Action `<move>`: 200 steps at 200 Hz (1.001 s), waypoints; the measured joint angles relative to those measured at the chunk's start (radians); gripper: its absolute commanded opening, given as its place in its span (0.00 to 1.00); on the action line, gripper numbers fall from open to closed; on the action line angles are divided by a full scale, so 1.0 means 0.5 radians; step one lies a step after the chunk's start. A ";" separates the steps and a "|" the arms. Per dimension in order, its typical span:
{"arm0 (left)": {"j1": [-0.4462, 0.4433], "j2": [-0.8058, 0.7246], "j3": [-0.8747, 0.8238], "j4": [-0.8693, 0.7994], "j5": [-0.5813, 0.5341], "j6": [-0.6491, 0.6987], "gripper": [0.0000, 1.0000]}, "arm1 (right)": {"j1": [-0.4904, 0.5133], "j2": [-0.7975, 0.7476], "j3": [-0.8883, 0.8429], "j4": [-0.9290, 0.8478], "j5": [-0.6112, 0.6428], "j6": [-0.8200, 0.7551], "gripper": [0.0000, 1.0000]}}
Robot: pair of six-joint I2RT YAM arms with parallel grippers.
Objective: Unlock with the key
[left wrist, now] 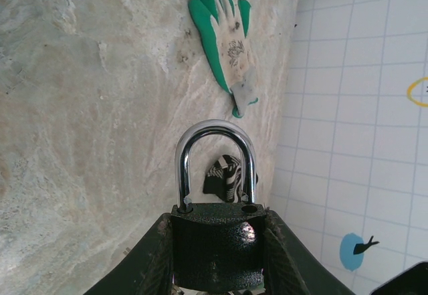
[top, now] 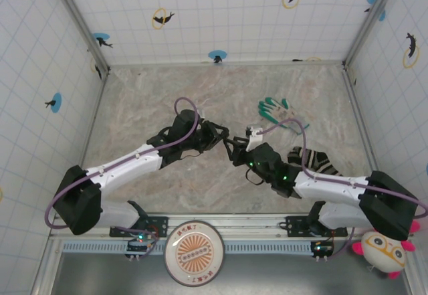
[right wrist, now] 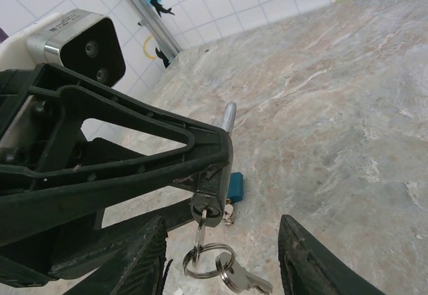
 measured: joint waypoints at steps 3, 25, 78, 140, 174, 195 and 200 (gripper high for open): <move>0.000 0.000 0.000 0.000 0.002 -0.001 0.00 | 0.000 0.005 0.001 0.007 0.001 0.000 0.46; 0.000 0.000 0.000 0.001 0.011 -0.007 0.00 | 0.000 0.036 0.005 0.049 0.018 -0.002 0.46; 0.000 0.000 0.000 0.051 0.048 -0.042 0.00 | -0.011 0.126 0.037 0.125 0.079 -0.012 0.40; 0.000 0.002 0.000 0.107 0.053 -0.052 0.00 | -0.031 0.151 0.049 0.210 0.052 -0.008 0.16; 0.003 0.002 0.000 0.117 0.053 -0.051 0.19 | -0.037 0.151 0.049 0.217 0.039 -0.011 0.07; 0.003 0.002 0.000 0.127 0.053 -0.047 0.41 | -0.056 0.143 0.050 0.217 0.004 -0.016 0.04; 0.003 0.002 0.000 0.130 0.053 -0.045 0.45 | -0.060 0.138 0.049 0.216 -0.007 -0.021 0.03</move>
